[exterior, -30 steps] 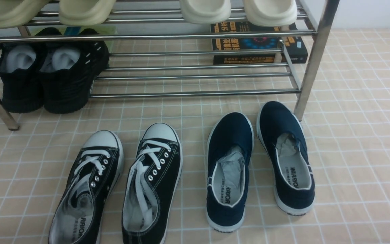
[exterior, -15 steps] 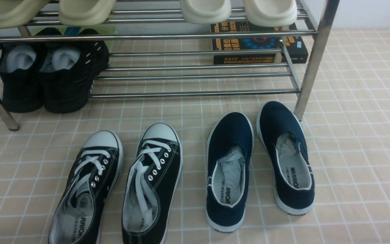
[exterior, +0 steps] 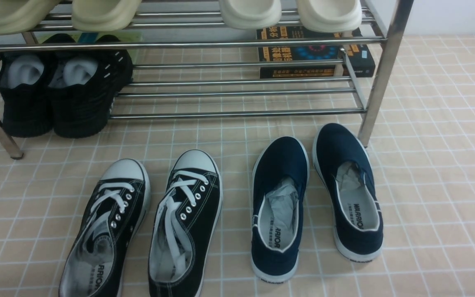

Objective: Take the shoes off the shelf from the light coffee tablecloth by hand.

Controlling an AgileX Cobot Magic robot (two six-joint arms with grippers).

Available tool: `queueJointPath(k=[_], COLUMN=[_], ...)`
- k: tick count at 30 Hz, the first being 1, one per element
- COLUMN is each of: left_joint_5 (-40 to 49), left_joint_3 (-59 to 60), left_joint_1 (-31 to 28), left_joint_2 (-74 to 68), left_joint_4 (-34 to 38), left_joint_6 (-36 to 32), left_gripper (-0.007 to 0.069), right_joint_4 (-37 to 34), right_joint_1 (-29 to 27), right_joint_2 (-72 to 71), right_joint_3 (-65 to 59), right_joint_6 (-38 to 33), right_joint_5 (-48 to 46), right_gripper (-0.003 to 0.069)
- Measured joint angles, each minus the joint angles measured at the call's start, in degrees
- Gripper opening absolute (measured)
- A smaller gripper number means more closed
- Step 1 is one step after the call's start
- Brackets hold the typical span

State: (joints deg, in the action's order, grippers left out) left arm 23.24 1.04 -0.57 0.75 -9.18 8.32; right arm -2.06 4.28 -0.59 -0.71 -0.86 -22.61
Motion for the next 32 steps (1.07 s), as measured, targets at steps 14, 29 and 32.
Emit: queueJointPath(k=[14, 29, 32], left_joint_5=[0.0, -0.05, -0.05], left_joint_3=[0.0, 0.0, 0.0], left_joint_1=[0.0, 0.0, 0.0], left_joint_2=[0.0, 0.0, 0.0], left_joint_4=[0.0, 0.0, -0.07], left_joint_6=[0.0, 0.0, 0.0], left_gripper=[0.0093, 0.0106, 0.0108], right_joint_4=[0.0, 0.0, 0.0], right_joint_1=[0.0, 0.0, 0.0], right_joint_2=[0.0, 0.0, 0.0], right_joint_3=[0.0, 0.0, 0.0], right_joint_6=[0.0, 0.0, 0.0], right_joint_5=[0.0, 0.0, 0.0], right_gripper=[0.0239, 0.0239, 0.0239])
